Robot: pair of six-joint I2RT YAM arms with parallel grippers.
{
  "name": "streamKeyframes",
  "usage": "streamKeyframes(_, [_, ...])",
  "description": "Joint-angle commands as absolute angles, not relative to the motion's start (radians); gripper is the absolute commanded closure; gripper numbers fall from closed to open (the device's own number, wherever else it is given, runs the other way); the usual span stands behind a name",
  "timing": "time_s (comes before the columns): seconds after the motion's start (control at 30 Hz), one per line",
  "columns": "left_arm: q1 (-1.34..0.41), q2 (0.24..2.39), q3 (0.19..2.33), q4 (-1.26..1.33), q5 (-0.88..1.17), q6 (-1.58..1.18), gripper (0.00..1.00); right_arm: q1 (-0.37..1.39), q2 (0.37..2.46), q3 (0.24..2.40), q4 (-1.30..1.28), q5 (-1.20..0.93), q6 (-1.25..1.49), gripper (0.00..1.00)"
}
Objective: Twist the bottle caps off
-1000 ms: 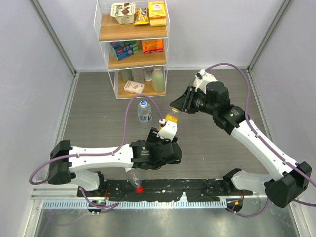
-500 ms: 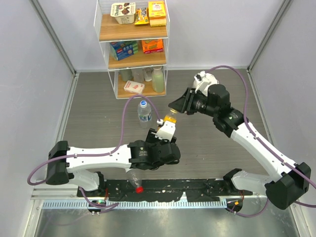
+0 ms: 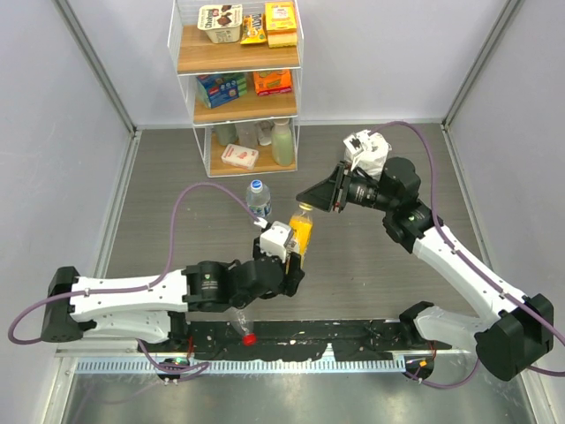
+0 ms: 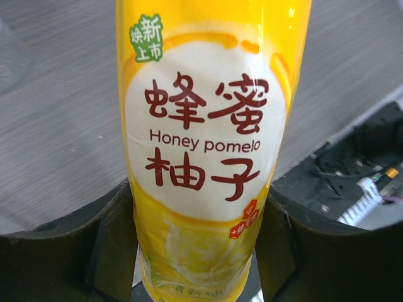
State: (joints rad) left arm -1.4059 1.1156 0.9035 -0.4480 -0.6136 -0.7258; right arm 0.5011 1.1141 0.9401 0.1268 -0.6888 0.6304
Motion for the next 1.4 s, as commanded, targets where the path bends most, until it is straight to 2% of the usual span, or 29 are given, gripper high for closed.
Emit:
streamKeyframes(0.0, [-1.408,1.022,0.819,-0.224,-0.468,-0.69,1.0,0.46,1.075,0.878,0.456,-0.908,0.766,0.98])
streamKeyframes(0.37, [-1.408,0.968,0.752,-0.058,-0.238,-0.614,1.0,0.44,1.066,0.821,0.774,-1.019,0.922,0.98])
streamKeyframes(0.5, [-1.407,0.97,0.741,-0.045,-0.233,-0.615,1.0,0.43,1.068,0.795,0.917,-1.025,1.011,0.98])
streamKeyframes(0.73, [-1.408,0.94,0.71,-0.037,-0.252,-0.623,1.0,0.417,1.071,0.779,0.995,-1.011,1.066,0.98])
streamKeyframes(0.87, [-1.407,0.931,0.707,-0.057,-0.281,-0.63,1.0,0.416,1.068,0.79,0.909,-0.985,1.025,0.97])
streamKeyframes(0.93, [-1.407,0.934,0.709,-0.069,-0.298,-0.634,1.0,0.417,1.06,0.799,0.83,-0.96,0.977,0.84])
streamKeyframes(0.97, [-1.407,0.936,0.71,-0.075,-0.307,-0.635,1.0,0.414,1.055,0.808,0.793,-0.939,0.932,0.68])
streamKeyframes(1.0, [-1.407,0.937,0.712,-0.083,-0.314,-0.635,1.0,0.414,1.045,0.825,0.7,-0.928,0.899,0.59])
streamKeyframes(1.1, [-1.407,0.945,0.724,-0.106,-0.348,-0.638,1.0,0.414,1.023,0.862,0.546,-0.861,0.787,0.2])
streamKeyframes(1.17, [-1.407,0.951,0.73,-0.121,-0.362,-0.638,1.0,0.414,1.017,0.893,0.456,-0.832,0.746,0.06])
streamKeyframes(1.37, [-1.407,0.982,0.771,-0.216,-0.469,-0.661,1.0,0.414,1.012,0.965,0.238,-0.714,0.661,0.02])
